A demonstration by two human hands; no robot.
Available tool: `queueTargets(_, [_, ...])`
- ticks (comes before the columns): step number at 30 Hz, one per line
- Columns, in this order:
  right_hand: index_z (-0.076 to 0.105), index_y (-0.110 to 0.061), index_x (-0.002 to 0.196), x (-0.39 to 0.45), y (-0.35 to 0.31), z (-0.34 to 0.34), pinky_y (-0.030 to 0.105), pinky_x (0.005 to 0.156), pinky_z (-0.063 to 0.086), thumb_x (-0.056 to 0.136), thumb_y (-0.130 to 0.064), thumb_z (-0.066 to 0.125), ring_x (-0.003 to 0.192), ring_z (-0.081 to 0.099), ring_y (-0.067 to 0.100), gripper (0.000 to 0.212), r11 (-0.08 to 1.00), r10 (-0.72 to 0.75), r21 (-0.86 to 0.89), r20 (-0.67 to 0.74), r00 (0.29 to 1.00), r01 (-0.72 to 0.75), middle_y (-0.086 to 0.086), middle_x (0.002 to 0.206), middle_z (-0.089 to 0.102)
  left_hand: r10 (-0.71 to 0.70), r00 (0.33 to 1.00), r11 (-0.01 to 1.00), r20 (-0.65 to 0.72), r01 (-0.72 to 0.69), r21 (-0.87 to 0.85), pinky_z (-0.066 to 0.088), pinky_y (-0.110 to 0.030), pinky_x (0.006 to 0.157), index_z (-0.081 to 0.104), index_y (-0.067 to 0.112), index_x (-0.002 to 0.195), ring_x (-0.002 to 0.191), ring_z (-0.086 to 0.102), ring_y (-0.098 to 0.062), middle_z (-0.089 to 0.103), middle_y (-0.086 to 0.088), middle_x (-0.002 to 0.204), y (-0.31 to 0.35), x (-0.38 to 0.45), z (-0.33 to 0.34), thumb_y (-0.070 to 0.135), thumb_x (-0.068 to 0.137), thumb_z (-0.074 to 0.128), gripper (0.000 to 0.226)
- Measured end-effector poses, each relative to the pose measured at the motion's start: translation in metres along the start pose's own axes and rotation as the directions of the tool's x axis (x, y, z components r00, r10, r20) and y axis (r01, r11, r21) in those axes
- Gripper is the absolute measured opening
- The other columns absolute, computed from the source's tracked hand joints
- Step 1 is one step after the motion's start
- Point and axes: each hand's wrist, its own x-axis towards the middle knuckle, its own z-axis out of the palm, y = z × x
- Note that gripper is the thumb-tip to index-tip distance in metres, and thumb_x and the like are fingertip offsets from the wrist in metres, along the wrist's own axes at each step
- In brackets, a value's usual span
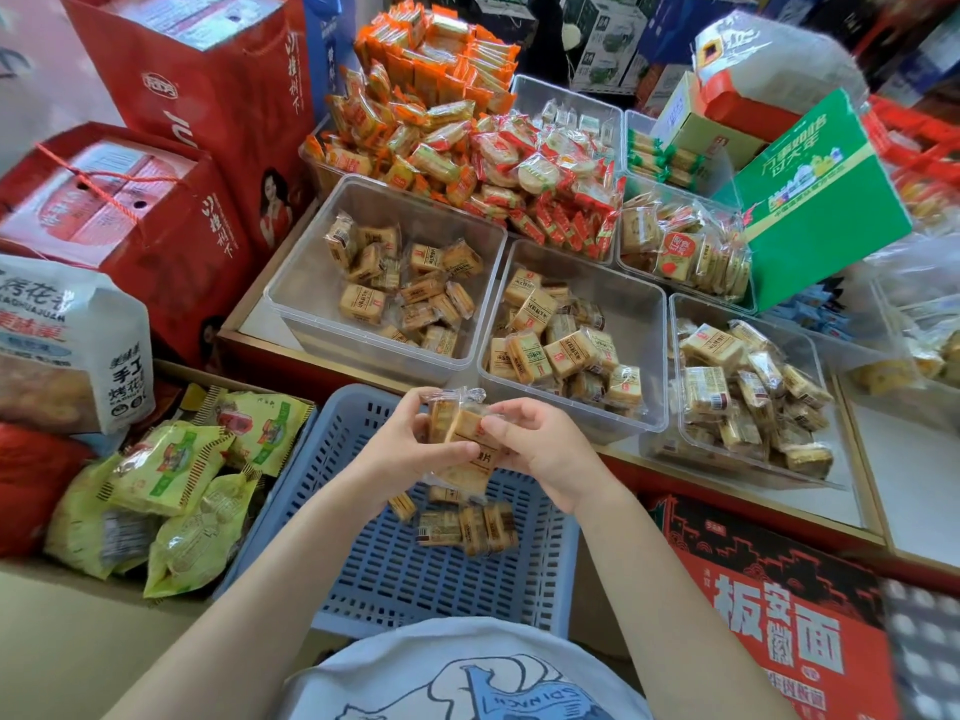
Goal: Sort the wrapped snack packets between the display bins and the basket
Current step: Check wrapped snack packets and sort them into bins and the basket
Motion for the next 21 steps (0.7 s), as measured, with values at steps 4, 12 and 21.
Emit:
queueTargets(4, [0.066,-0.002,0.110,-0.001,-0.004,-0.006,0.033,0.078,0.062,0.099,-0.015,0.064,0.088,0.074,0.018,0.017,0.997,0.011,0.078,0.007,1.000,-0.011,0.010,0.095,0.077,0.028,0.999,0.995,0.019,-0.026,-0.096,0.061,-0.038,0.080,0.051,0.033,0.128,0.104,0.072,-0.023,0.072,-0.007,0.113,-0.003,0.001,-0.001,0.022,0.067,0.095,0.076])
queueTargets(12, [0.066,-0.007,0.089,0.005,-0.003,-0.012,0.044,0.085,0.061,0.098,-0.008,0.065,0.084,0.070,0.023,0.009,0.995,-0.091,0.015,-0.144,0.985,0.095,0.010,0.086,0.072,0.035,0.998,0.998,0.055,-0.032,-0.056,0.062,-0.034,0.076,0.050,0.037,0.126,0.101,0.072,-0.016,0.072,-0.004,0.113,-0.002,0.006,0.010,0.024,0.076,0.089,0.065])
queueTargets(21, [0.074,-0.005,0.091,0.005,-0.003,-0.019,0.049,0.090,0.060,0.095,-0.013,0.070,0.090,0.072,0.032,0.010,0.993,-0.117,-0.011,-0.124,0.985,0.117,0.019,0.092,0.074,-0.008,0.996,0.997,-0.085,0.002,-0.073,0.053,-0.025,0.064,0.060,0.031,0.111,0.082,0.073,-0.009,0.075,0.001,0.095,0.017,0.012,0.037,0.040,0.101,0.058,0.013])
